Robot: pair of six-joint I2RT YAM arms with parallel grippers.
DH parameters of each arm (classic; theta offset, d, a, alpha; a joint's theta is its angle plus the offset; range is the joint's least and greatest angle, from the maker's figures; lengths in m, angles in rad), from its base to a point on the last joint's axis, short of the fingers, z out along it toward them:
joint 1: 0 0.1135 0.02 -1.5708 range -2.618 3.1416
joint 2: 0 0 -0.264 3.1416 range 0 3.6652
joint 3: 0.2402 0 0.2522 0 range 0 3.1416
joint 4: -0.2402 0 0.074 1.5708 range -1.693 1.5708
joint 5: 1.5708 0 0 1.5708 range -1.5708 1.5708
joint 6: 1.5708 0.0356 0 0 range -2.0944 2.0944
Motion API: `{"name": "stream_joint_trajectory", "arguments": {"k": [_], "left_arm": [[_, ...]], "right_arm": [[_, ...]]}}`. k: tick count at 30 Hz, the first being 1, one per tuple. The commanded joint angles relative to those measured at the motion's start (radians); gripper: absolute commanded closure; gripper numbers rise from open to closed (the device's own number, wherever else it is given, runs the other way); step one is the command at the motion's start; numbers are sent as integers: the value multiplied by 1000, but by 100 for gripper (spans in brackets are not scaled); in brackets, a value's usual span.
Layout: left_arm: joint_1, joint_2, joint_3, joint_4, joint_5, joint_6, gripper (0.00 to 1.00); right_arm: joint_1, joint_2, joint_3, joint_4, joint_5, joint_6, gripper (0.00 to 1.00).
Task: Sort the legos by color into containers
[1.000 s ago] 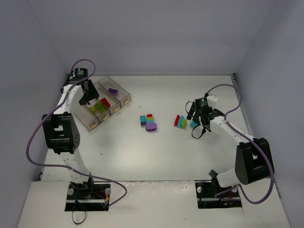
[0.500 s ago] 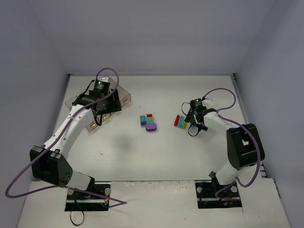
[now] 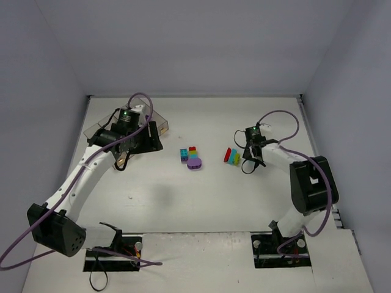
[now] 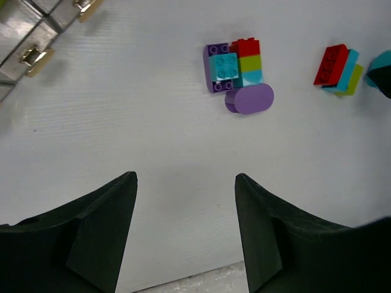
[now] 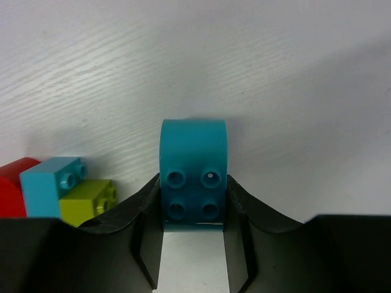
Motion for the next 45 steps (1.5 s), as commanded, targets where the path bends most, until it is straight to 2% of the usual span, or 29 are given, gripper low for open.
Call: {"name": "stream_joint_trajectory", "arguments": {"k": [1, 4, 6, 10, 17, 27, 36, 39, 42, 43, 44, 45], "left_arm": [[-29, -13, 81, 21, 120, 15, 41], [-39, 15, 124, 41, 239, -3, 32], [-57, 34, 158, 59, 294, -26, 31], [-106, 61, 205, 101, 339, -60, 26], [-184, 102, 222, 257, 422, -169, 23], [-281, 174, 253, 388, 420, -263, 23], [-342, 231, 280, 379, 367, -249, 24], [-356, 248, 293, 356, 359, -232, 30], [-365, 251, 287, 343, 350, -223, 48], [-367, 248, 282, 348, 350, -223, 56], [-367, 248, 277, 349, 350, -223, 71], [-367, 245, 271, 348, 348, -221, 79]], "right_arm": [[14, -170, -9, 87, -34, -148, 100], [49, -337, -67, 165, -161, -283, 100], [89, -464, -105, 222, -246, -387, 100], [201, -613, -127, 257, -428, -574, 100], [250, -690, -99, 259, -701, -639, 97], [280, -672, -67, 253, -797, -662, 93], [284, -675, -58, 259, -809, -670, 92], [284, -674, -58, 259, -812, -668, 92], [284, -675, -59, 259, -815, -672, 92], [284, -677, -58, 259, -815, -673, 92], [284, -674, -58, 259, -814, -672, 91], [284, -672, -58, 259, -812, -675, 91]]}}
